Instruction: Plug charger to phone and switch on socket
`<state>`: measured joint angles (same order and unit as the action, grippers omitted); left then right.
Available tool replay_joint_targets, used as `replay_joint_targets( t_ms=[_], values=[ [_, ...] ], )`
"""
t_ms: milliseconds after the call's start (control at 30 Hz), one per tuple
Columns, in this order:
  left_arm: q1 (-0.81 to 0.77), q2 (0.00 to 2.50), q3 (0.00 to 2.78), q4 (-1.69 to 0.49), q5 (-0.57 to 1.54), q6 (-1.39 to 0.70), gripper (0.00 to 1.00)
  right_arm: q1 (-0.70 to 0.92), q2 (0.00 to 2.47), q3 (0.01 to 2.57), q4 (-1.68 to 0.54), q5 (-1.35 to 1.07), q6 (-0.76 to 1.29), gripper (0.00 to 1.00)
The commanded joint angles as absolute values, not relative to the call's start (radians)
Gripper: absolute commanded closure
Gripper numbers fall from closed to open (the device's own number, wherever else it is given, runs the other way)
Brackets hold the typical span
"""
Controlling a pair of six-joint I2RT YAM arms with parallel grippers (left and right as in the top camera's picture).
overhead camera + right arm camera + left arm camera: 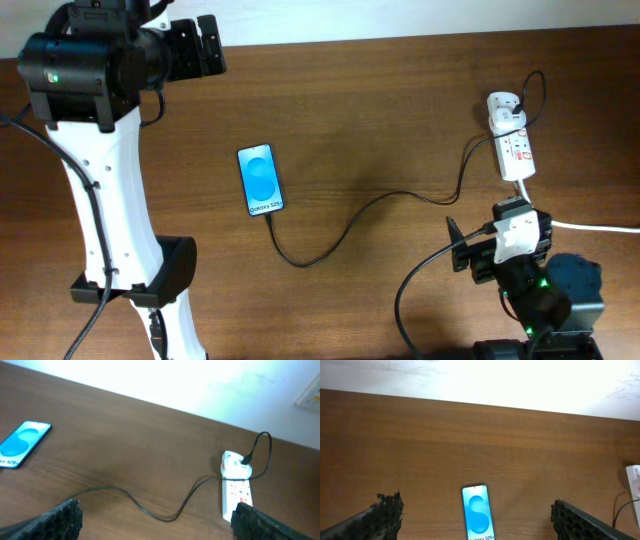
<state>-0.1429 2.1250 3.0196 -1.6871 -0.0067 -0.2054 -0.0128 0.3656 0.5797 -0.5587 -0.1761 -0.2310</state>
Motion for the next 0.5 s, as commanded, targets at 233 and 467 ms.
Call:
replay_joint_targets(
  t_ms=[233,467],
  values=[
    [-0.137,2.111,3.029,-1.688,0.001,-0.204,0.01,-0.005,0.181,0.316,-0.347,-0.172,-0.231,0.01],
    [-0.137,2.111,3.029,-1.688,0.001,-0.204,0.01,-0.005,0.086,0.22,-0.271,-0.172,-0.231,0.01]
  ],
)
